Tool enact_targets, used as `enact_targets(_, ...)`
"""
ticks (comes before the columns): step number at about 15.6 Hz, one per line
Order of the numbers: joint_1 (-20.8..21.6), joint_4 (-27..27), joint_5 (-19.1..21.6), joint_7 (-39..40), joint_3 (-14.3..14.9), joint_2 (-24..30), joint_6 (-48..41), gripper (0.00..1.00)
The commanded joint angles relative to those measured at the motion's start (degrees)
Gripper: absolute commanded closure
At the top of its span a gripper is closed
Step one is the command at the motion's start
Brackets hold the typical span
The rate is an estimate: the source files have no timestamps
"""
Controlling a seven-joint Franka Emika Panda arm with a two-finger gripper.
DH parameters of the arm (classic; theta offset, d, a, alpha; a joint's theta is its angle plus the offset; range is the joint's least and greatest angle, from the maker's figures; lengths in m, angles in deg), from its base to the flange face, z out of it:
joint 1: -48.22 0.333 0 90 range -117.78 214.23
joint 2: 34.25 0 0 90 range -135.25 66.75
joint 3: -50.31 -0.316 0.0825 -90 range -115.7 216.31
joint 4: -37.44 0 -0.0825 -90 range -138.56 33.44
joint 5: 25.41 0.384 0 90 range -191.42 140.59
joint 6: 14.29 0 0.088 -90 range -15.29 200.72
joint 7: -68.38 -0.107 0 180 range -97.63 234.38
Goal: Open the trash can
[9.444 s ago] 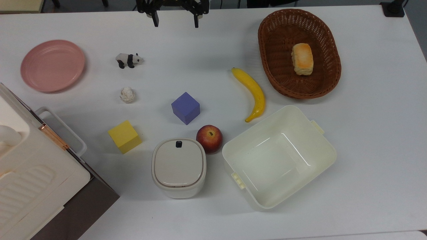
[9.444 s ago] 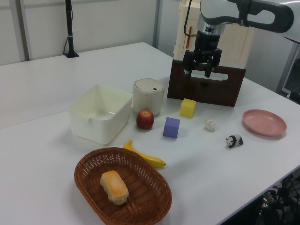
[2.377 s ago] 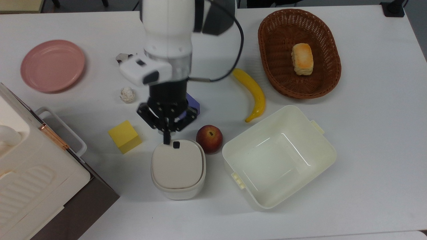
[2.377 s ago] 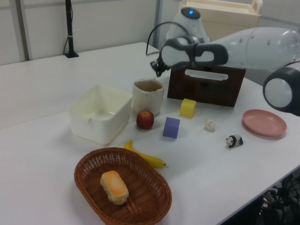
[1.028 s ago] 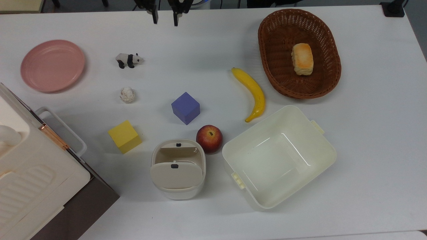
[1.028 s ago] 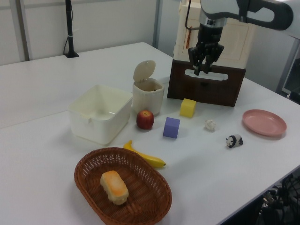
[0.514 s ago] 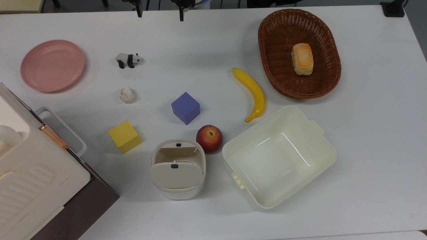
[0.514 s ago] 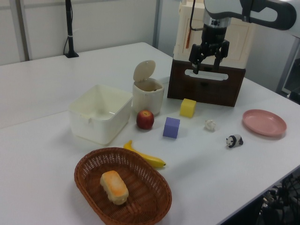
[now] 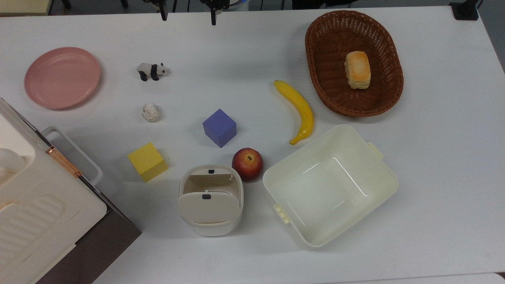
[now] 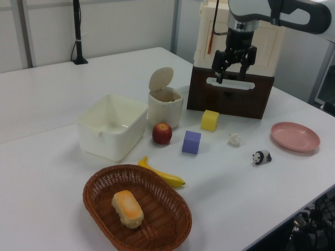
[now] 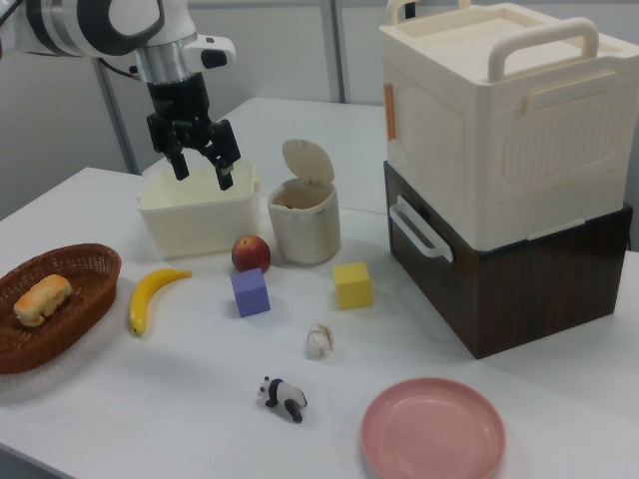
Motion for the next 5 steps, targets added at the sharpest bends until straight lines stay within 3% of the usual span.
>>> enact_targets(1, 0.8, -2.0, 0.3, 0.3, 0.9, 2.0, -0.3, 0.0)
enact_targets(5, 0.8, -1.9, 0.5, 0.3, 1.3, 1.7, -0.3, 0.0)
